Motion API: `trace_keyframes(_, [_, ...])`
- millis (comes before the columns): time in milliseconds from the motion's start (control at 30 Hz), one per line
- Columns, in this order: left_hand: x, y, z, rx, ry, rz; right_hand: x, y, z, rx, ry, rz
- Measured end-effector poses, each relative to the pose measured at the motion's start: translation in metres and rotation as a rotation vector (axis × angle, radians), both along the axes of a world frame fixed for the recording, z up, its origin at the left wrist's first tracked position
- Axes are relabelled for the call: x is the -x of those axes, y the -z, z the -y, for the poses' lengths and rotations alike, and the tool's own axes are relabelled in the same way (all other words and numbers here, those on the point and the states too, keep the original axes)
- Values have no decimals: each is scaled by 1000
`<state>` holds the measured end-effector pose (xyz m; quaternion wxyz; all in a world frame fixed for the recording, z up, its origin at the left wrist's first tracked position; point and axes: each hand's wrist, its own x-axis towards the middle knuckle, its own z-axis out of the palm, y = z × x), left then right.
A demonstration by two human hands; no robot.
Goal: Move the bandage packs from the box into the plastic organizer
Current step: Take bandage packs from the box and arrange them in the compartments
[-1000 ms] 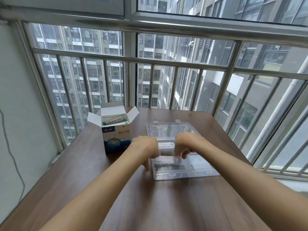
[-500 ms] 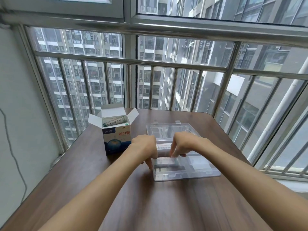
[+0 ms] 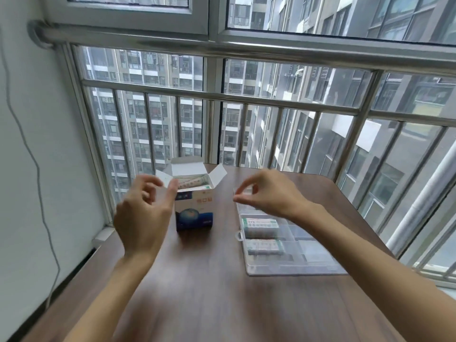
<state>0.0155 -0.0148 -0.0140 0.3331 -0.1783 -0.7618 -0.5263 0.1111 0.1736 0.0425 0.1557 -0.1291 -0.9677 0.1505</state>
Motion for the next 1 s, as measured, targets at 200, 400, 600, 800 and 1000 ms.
trace_keyframes(200, [39,25,-13,-91,328,564,51,32,47,-381,-163,52])
trace_keyframes(400, [32,34,-15,-99,343,431,32,40,45,-239,-177,-144])
trace_keyframes(600, [25,52,-12,-127,468,219,40,27,41,-287,-176,34])
trace_keyframes(800, [20,45,-14,-244,570,295,57,8,44,-285,-212,267])
trace_keyframes(1000, [15,34,-10,-308,667,345,64,-1,46,-103,-238,338])
